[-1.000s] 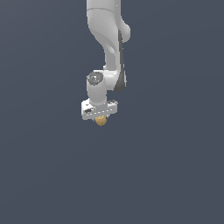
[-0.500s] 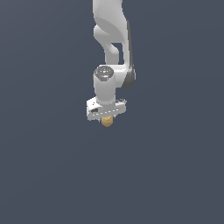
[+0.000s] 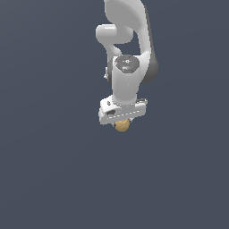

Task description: Pick up the object and move it to a goal position.

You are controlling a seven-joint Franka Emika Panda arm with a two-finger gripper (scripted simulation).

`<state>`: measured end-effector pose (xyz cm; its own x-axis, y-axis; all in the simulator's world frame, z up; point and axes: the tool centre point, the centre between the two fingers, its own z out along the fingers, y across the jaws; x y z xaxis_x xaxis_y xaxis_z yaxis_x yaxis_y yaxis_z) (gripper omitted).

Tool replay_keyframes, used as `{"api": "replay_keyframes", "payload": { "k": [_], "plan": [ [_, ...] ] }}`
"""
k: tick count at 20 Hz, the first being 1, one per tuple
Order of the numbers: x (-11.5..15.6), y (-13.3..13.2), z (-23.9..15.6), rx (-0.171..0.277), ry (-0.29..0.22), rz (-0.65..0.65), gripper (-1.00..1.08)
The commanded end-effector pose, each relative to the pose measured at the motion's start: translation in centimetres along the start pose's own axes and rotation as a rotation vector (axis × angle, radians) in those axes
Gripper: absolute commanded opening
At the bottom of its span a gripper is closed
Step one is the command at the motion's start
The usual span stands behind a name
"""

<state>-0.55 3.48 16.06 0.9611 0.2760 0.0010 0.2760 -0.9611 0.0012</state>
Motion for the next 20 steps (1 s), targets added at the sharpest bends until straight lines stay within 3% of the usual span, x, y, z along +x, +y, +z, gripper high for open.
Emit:
{"api": "replay_keyframes", "payload": {
  "k": [1,10,20],
  "plan": [
    [1.7,-1.0,-1.6,0.000,-0.001,0.001,-1.00],
    [5.6,-3.3,-5.1,0.001,-0.001,0.001,-1.00],
    [6.9,-3.9,-6.2,0.001,-0.001,0.000,-1.00]
  ]
}}
